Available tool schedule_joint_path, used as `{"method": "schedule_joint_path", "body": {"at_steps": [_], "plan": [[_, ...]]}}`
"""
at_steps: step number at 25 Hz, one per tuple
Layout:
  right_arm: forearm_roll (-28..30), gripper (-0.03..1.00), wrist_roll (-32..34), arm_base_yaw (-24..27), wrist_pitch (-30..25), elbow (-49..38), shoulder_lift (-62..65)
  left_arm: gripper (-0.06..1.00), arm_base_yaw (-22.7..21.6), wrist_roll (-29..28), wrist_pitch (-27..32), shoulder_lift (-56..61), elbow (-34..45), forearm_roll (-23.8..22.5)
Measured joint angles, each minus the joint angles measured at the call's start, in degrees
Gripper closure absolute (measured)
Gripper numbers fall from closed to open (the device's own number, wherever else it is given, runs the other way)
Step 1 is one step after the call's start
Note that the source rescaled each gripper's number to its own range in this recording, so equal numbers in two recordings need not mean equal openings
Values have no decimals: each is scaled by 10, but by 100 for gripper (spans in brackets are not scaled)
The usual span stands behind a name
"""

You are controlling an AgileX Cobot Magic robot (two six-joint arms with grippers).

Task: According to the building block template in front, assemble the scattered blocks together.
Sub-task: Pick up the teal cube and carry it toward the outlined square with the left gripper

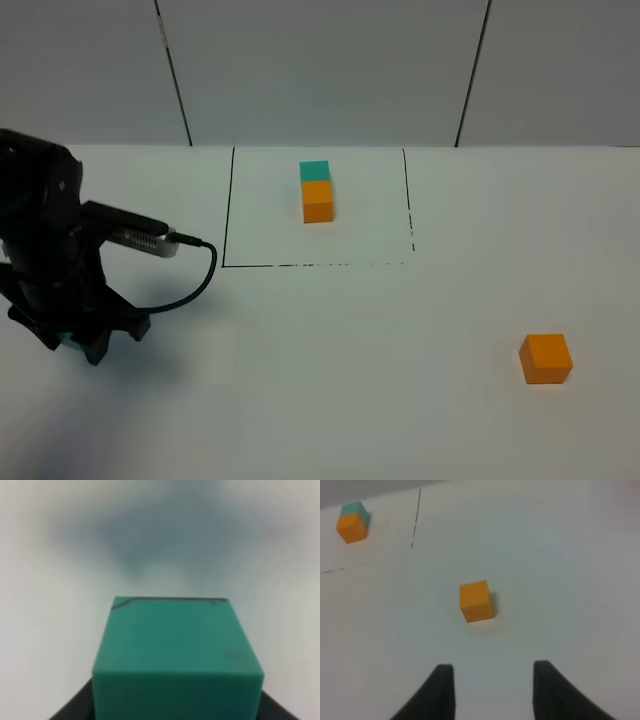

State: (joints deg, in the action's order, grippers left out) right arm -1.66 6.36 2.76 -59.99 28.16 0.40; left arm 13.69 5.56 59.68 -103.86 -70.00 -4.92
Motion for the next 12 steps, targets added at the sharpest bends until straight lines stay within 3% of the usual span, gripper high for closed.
{"method": "schedule_joint_path", "body": {"at_steps": [5,12], "plan": [[0,97,0,0,0,0,0,94,7,194,85,8,-67,28],[0,97,0,0,0,0,0,94,69,351,75,-21,-106,30]]}}
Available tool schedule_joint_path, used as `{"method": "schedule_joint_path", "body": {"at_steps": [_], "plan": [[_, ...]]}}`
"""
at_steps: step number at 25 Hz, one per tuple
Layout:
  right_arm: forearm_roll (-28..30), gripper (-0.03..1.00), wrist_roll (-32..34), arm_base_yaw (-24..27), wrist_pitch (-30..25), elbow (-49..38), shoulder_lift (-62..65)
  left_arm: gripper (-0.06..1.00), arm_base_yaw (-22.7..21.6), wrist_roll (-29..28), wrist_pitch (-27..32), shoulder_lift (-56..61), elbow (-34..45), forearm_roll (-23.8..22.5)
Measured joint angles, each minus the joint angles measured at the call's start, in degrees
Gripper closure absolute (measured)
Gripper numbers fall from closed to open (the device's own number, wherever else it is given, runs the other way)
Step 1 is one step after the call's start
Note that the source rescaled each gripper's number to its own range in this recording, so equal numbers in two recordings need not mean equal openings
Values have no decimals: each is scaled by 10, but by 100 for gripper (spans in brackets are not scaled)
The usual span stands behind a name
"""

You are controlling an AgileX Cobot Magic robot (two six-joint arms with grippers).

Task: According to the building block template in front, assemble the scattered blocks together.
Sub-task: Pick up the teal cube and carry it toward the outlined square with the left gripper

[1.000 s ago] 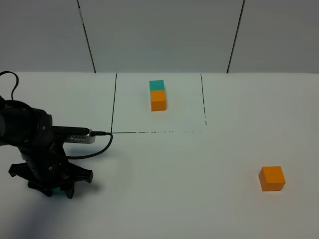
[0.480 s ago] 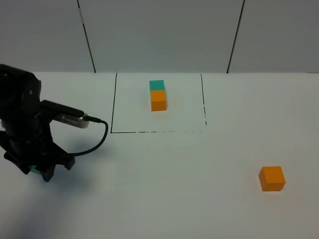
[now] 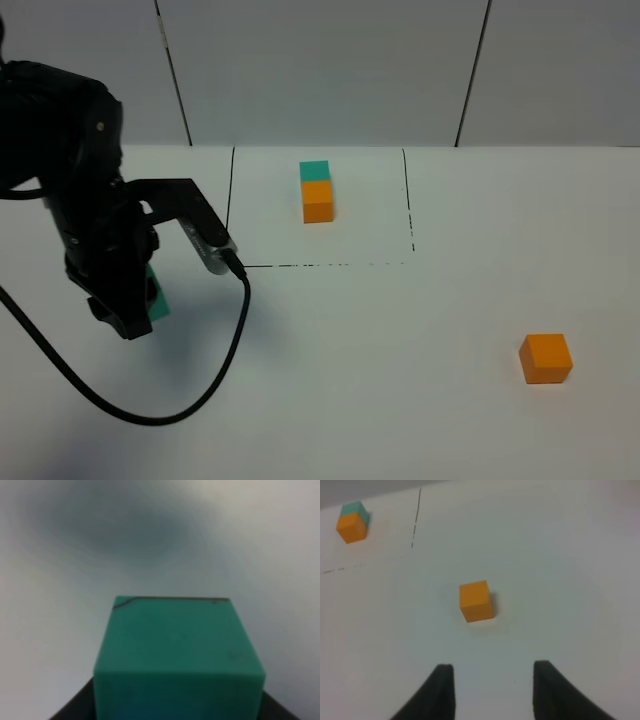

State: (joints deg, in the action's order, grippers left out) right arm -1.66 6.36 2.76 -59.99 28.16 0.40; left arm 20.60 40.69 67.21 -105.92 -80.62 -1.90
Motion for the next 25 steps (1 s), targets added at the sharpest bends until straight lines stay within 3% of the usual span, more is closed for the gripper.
{"method": "schedule_joint_path", "body": {"at_steps": [6,13,25], "plan": [[0,97,0,0,0,0,0,94,52,63,-26,-80,-47,-6],[0,97,0,0,0,0,0,94,101,84,-16,-182,-148,-27],[0,97,0,0,0,0,0,94,127,126,-9,-279,-247,-16]]}}
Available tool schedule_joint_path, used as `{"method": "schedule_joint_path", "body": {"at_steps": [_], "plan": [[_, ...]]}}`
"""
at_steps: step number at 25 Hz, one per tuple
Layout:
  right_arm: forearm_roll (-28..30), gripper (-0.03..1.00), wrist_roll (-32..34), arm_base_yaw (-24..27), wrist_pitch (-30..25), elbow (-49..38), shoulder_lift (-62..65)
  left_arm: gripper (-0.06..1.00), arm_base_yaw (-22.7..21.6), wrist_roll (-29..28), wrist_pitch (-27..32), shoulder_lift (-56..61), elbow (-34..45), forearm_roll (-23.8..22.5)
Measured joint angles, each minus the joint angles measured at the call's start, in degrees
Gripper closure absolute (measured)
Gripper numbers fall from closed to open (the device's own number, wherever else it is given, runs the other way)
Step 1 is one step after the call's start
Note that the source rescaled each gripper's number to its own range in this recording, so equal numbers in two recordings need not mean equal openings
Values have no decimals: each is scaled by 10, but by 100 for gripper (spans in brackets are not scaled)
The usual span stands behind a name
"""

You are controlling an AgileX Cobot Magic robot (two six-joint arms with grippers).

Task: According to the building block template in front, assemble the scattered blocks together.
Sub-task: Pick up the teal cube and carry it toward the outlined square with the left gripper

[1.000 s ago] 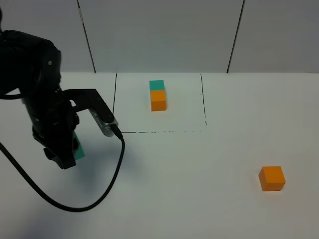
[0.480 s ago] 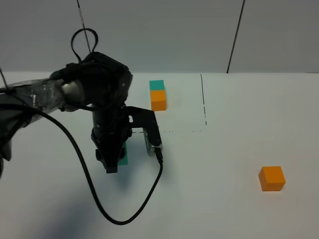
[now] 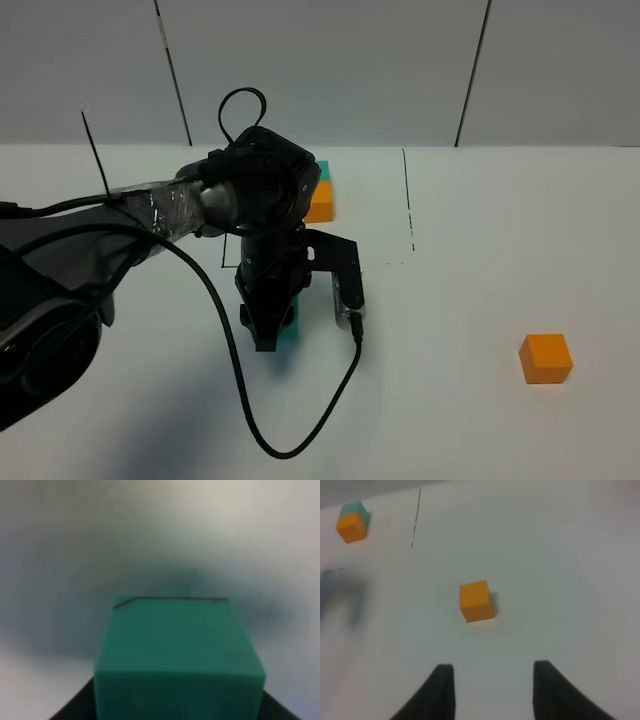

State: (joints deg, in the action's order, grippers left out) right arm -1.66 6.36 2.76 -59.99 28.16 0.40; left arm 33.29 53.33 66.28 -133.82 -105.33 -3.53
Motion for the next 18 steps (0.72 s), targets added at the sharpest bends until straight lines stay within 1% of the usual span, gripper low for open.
{"method": "schedule_joint_path", "body": {"at_steps": [7,10,18], "plan": [[0,97,0,0,0,0,0,94,0,0,-13,-3,-2,2],[0,97,0,0,0,0,0,94,2,0,-24,-3,-2,14],[0,97,0,0,0,0,0,94,24,0,-38,-3,-4,16]]}}
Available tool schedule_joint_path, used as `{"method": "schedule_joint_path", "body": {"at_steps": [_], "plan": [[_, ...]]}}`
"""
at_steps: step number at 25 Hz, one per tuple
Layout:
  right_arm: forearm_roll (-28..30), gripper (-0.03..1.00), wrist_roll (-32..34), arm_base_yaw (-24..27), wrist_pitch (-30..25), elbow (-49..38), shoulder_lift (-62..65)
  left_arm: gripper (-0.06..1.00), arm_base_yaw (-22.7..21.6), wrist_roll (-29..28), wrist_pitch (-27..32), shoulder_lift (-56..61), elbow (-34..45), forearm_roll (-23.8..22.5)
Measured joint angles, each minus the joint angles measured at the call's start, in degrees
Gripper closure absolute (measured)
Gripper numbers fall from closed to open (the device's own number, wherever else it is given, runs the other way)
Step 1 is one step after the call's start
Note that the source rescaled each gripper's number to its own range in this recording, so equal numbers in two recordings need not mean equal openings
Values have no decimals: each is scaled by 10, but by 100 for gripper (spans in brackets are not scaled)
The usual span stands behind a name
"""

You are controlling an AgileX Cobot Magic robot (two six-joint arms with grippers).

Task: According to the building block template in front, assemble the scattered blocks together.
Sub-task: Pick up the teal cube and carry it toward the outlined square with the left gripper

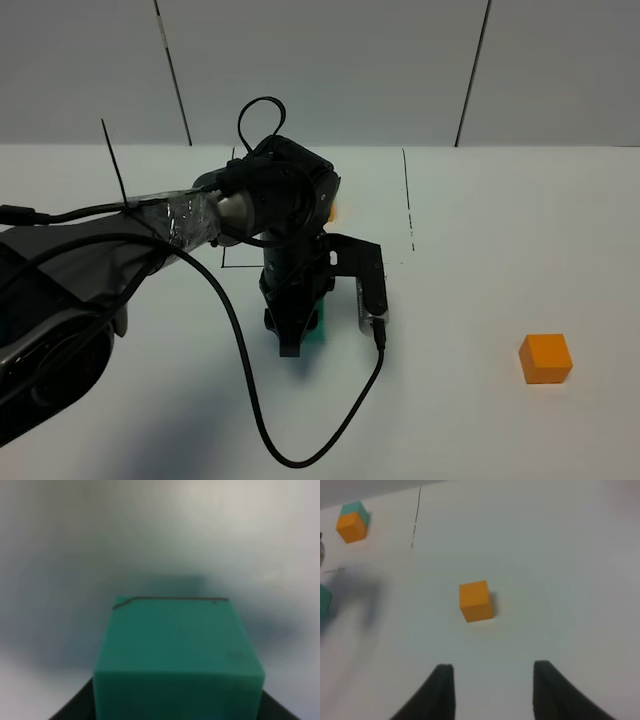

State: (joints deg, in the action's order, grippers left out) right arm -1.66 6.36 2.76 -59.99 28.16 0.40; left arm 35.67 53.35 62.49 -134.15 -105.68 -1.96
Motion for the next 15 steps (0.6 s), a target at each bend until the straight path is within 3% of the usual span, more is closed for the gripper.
{"method": "schedule_joint_path", "body": {"at_steps": [15], "plan": [[0,97,0,0,0,0,0,94,0,0,0,-27,-5,-10]]}}
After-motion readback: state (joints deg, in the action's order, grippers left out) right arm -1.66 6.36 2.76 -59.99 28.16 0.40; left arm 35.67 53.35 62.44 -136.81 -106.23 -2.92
